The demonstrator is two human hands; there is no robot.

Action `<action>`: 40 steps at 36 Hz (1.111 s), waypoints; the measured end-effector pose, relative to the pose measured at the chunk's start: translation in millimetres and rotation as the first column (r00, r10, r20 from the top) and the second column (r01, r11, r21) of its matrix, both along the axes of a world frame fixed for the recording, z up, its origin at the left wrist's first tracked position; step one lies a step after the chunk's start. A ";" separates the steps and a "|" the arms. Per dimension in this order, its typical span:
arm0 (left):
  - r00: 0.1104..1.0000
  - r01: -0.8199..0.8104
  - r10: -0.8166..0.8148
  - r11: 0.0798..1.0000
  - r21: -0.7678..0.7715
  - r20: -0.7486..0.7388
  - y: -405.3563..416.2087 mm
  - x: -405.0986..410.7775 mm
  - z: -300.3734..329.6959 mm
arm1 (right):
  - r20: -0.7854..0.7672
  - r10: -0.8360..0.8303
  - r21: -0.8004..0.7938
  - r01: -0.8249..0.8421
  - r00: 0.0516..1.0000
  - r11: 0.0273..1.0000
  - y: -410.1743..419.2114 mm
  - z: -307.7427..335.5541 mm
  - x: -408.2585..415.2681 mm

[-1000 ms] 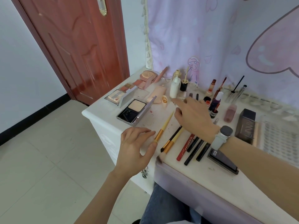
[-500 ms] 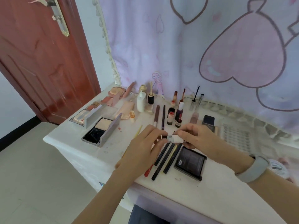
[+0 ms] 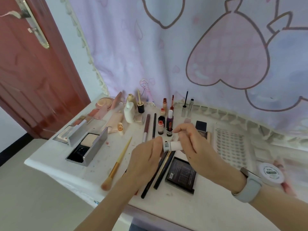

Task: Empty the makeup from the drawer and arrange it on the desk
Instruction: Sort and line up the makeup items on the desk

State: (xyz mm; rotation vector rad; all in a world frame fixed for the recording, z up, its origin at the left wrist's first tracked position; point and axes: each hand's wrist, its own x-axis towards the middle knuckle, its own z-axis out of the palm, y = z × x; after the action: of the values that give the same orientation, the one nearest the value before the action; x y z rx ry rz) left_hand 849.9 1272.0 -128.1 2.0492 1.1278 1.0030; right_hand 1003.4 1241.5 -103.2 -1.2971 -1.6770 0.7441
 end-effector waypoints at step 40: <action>0.965 0.220 -0.248 0.941 -0.258 -0.082 33.3 -42.8 -6.5 | 0.607 0.316 -0.249 -0.202 0.730 0.947 31.4 2.5 17.7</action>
State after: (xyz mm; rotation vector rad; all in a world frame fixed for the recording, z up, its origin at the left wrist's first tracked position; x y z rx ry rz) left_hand 807.1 1305.3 -134.6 1.9987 0.9804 0.6038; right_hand 1021.1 1272.9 -100.8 -1.5654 -2.4379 0.6434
